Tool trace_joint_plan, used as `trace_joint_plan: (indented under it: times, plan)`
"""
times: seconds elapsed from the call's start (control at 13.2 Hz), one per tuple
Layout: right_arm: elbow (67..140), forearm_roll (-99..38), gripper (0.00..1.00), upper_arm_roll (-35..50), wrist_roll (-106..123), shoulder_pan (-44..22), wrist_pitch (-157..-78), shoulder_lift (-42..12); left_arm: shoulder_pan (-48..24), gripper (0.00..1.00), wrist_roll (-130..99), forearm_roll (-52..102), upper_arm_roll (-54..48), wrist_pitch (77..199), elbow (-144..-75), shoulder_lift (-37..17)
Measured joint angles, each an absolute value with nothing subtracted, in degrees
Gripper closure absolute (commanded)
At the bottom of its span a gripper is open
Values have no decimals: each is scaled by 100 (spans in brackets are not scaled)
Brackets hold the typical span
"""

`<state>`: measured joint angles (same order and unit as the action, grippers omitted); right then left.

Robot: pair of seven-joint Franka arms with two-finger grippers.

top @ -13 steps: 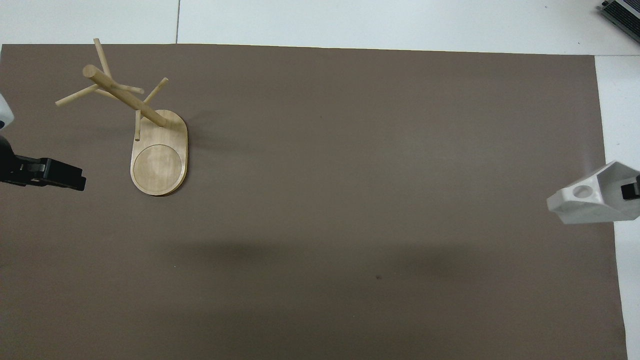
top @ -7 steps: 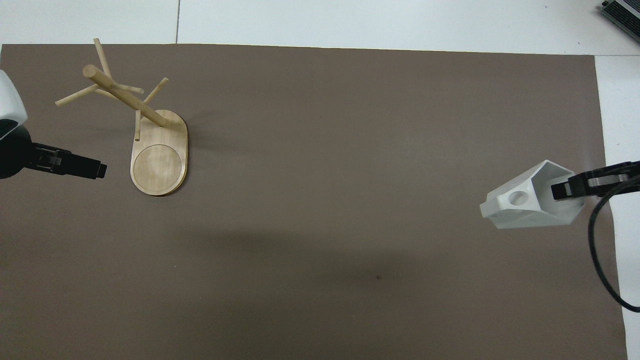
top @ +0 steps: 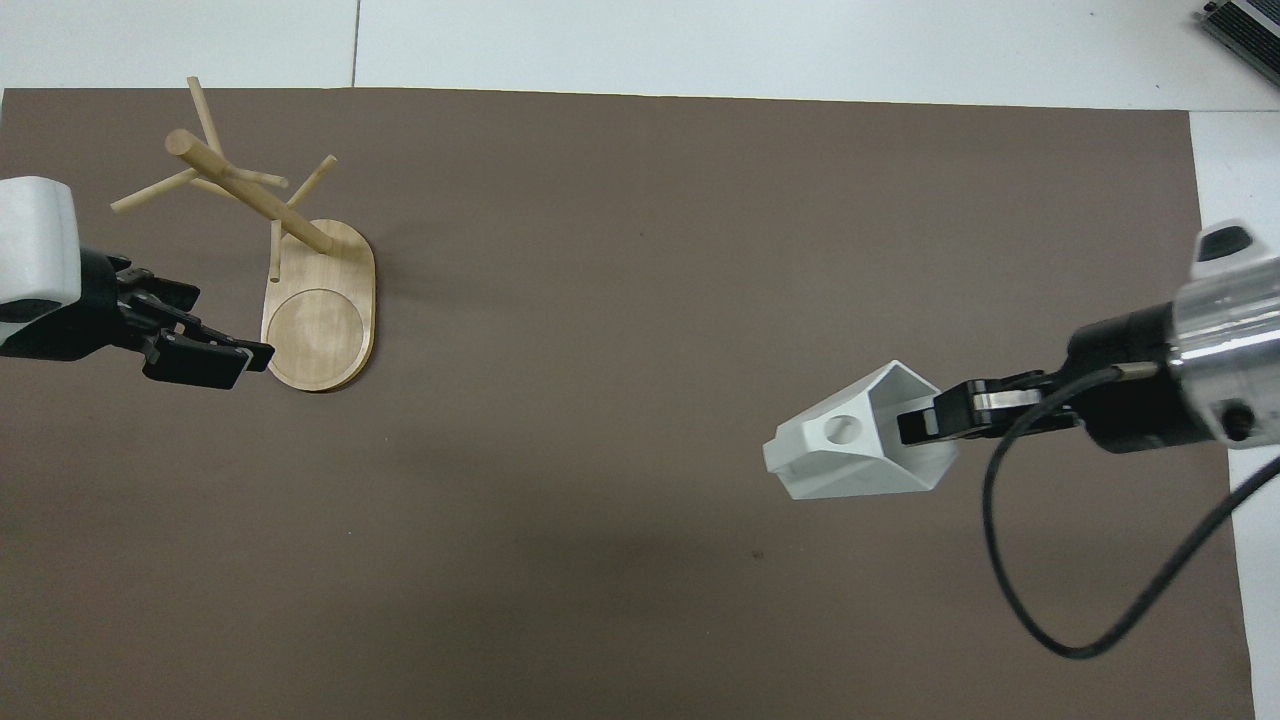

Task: Hang cup on rack
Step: 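Carry the cup toward center with the right gripper while the left gripper approaches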

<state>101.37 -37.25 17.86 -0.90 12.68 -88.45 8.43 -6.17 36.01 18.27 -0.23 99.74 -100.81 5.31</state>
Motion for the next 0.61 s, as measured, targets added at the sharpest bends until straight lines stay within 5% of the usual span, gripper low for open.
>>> trace_joint_plan:
  times: [0.61]
  plan:
    - [10822,-4697,100,1801,-846,-134,-10744,738,-979,0,6060,2915,-51,10217,-10984,1007]
